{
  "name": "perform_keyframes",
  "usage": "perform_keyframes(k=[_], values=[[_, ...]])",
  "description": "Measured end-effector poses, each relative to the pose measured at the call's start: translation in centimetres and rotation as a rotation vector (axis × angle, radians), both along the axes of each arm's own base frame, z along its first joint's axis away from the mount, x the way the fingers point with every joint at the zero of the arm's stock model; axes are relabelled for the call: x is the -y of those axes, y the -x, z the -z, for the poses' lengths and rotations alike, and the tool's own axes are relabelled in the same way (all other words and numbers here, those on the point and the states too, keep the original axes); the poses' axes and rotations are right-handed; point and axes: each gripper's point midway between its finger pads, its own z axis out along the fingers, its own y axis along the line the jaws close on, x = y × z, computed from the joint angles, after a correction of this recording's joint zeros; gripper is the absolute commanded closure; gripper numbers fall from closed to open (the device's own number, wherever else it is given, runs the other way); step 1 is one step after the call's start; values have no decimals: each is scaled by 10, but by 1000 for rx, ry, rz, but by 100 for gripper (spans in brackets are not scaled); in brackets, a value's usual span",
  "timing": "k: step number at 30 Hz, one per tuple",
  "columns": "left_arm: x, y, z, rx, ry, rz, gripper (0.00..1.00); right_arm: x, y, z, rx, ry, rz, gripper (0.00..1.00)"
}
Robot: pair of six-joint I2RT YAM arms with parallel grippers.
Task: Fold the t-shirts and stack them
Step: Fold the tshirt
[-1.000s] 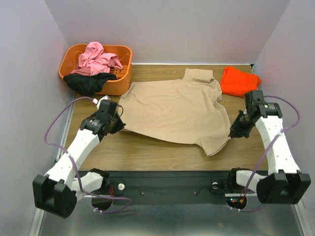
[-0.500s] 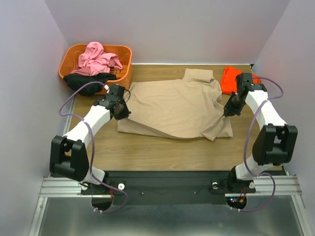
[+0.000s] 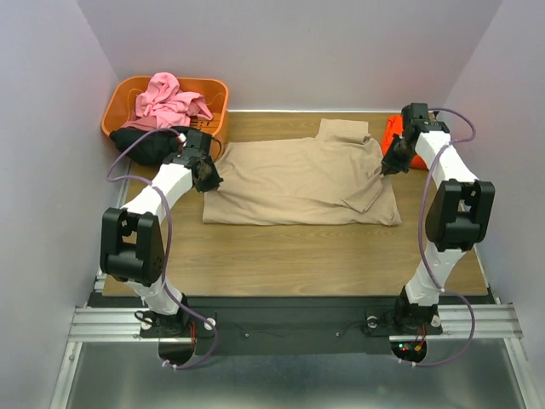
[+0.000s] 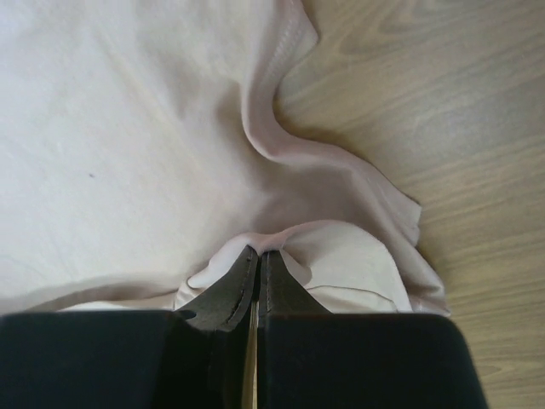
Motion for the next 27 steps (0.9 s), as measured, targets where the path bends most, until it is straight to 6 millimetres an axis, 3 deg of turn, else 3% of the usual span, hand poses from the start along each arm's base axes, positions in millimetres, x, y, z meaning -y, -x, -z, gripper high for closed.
perform_keyframes(k=[11,22,23,24,25,26,27], values=[[-8,-9,16,-41,-11,11,100,-1,-29,8,10,-8,-20,100],[-17,-11,17,-43,-18,-2,100,-6,-59,12,37,-42,-45,100],[-18,-11,17,-44,-19,-3,98,-8,-60,14,36,-48,-49,93],[-18,-11,18,-47,-20,-3,93,-9,-63,13,41,-53,-56,84],[-18,-11,19,-50,-22,-4,79,-12,-65,16,36,-58,-64,62],[-18,-11,21,-54,-24,-5,61,-13,-66,16,37,-61,-72,53],[-19,-11,24,-61,-29,-3,33,-14,-67,17,40,-63,-82,47]])
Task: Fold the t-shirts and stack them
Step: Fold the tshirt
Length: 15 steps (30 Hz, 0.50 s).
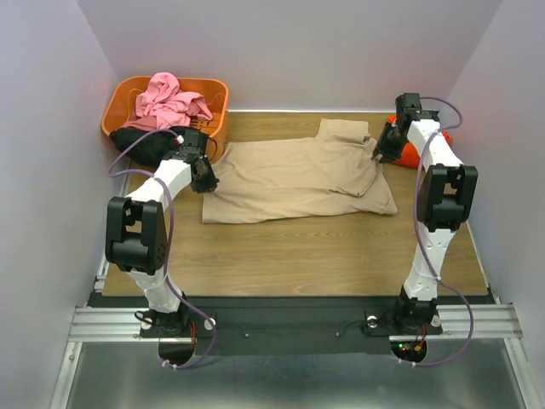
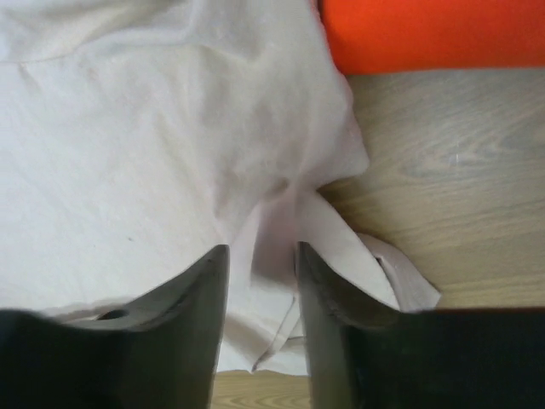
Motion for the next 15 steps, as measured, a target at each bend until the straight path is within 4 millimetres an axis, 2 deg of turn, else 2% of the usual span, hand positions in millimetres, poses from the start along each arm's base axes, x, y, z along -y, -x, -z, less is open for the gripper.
perform_keyframes(k=[1,3,5,8,10,11,15], values=[[0,0,2,-5,-2,-2,25,0,-2,-1,7,1,-7,39],[-2,0,4,-10,-9,-15,13,0,-3,-3,15,9,-17,33],[-3,-2,2,-4,-21,-17,12,3,-4,-5,21,24,-23,26],[-2,-11,-9,36,-41,-23,11,11,0,-10,37,44,-23,24],[4,-16,-15,70,-47,-11,10,19,12,-14,37,46,-10,24],[9,-16,-18,78,-45,-2,9,26,24,-19,37,49,5,24],[41,-14,-27,129,1,70,9,44,63,-28,44,53,52,27]])
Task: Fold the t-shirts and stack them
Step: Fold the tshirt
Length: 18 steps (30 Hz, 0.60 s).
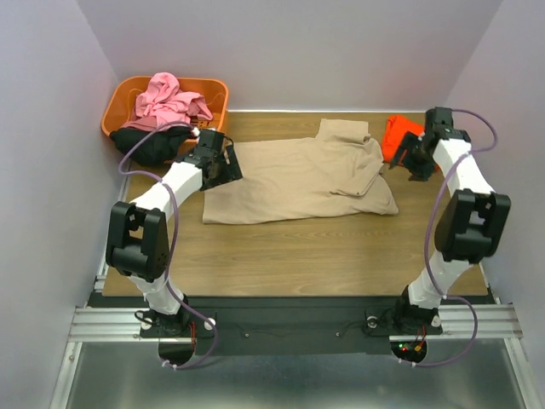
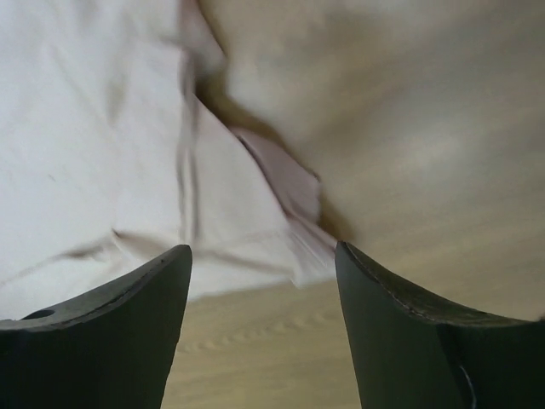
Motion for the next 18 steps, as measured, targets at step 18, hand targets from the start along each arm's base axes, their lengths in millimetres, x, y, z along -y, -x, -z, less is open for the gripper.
perform_keyframes(k=[18], values=[[24,65,76,-168,97,66,8,0,90,36,-55,-92,25,42]])
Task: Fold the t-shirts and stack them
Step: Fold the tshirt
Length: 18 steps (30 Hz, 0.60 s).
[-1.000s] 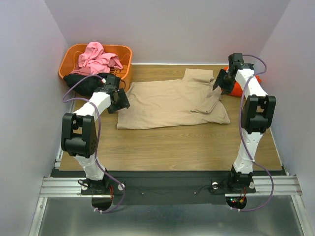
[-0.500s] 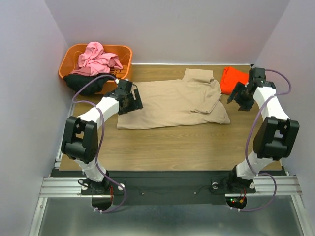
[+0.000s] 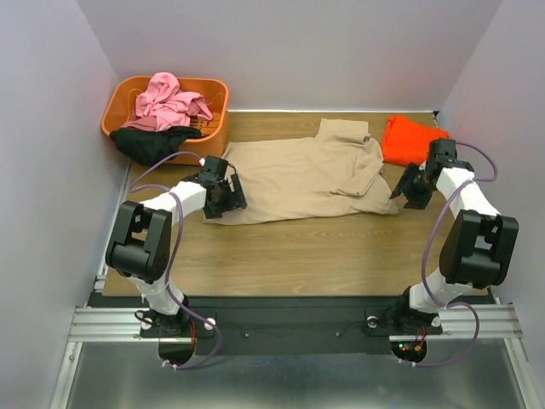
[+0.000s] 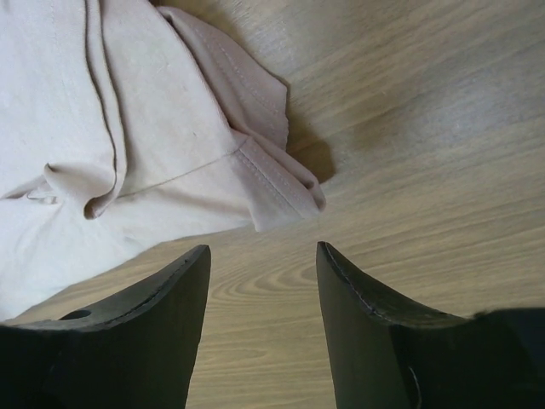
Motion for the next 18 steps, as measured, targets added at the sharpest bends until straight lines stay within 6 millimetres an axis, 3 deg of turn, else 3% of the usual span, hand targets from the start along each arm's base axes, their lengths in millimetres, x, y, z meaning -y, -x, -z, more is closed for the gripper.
perform_keyframes(k=[10,18], values=[[-2,-2,0,30,5,-24,7,-1,1,31,-54,-17,-5,45],[-2,-2,0,31,5,-30,7,6,1,42,-79,1,13,48]])
